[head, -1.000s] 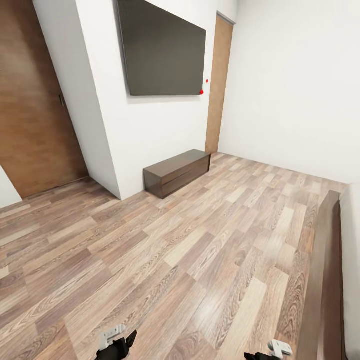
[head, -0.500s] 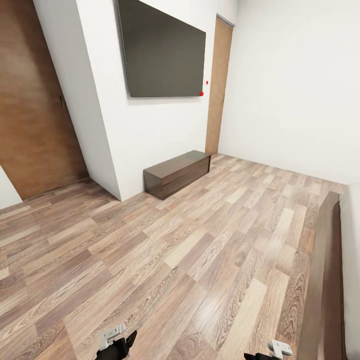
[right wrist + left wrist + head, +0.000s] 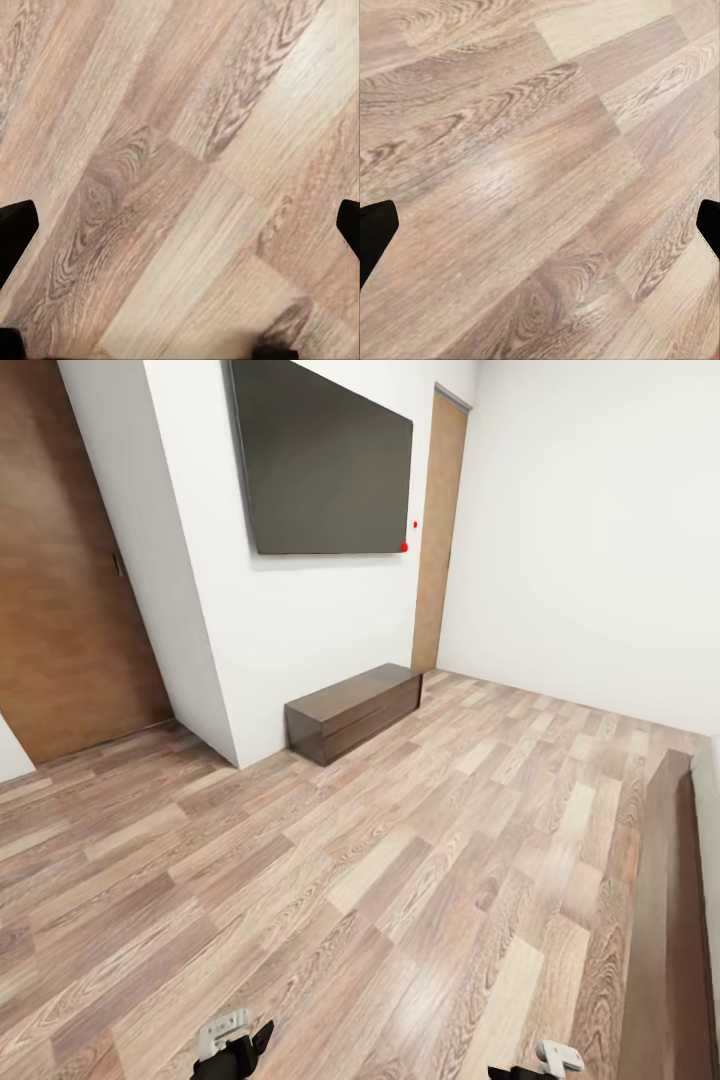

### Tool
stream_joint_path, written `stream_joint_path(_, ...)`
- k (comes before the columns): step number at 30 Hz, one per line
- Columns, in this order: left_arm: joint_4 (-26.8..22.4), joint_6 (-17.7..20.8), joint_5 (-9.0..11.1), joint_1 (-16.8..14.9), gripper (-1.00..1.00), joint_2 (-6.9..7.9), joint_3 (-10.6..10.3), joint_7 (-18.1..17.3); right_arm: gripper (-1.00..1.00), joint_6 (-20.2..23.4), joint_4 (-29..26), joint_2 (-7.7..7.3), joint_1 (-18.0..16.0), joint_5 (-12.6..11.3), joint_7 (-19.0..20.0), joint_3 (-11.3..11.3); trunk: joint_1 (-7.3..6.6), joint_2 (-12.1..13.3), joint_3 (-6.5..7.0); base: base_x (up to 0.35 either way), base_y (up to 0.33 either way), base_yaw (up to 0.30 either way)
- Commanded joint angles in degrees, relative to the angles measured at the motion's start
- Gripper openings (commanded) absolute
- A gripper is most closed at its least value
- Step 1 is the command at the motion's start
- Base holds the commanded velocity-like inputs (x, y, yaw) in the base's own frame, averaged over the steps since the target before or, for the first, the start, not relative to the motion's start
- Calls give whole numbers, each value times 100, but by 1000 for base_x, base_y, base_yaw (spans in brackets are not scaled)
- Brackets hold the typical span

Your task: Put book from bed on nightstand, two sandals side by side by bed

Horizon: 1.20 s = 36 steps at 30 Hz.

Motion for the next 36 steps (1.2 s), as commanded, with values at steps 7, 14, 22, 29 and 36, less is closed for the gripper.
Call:
stream_joint_path(7,8,-15,34,-4,100,3,-13,-24,100,24,-2,-1,0,-13,23,-25,3,-2,-5,327,0,0)
stream_joint_path(14,8,-15,34,-5,100,3,-13,-24,100,24,-2,0,-1,-14,23,-25,3,-2,-5,313,0,0)
stream_joint_path(22,8,-22,34,-5,100,8,-13,-24,100,24,-2,0,0,-20,23,-25,3,-2,-5,116,0,0)
stream_joint_path(29,8,-22,34,-2,100,10,-13,-24,100,24,-2,0,-1,-21,23,-25,3,-2,-5,8,0,0)
stream_joint_path(36,8,-17,34,-4,100,8,-13,-24,100,24,-2,-1,1,-21,23,-25,3,-2,-5,2,0,0)
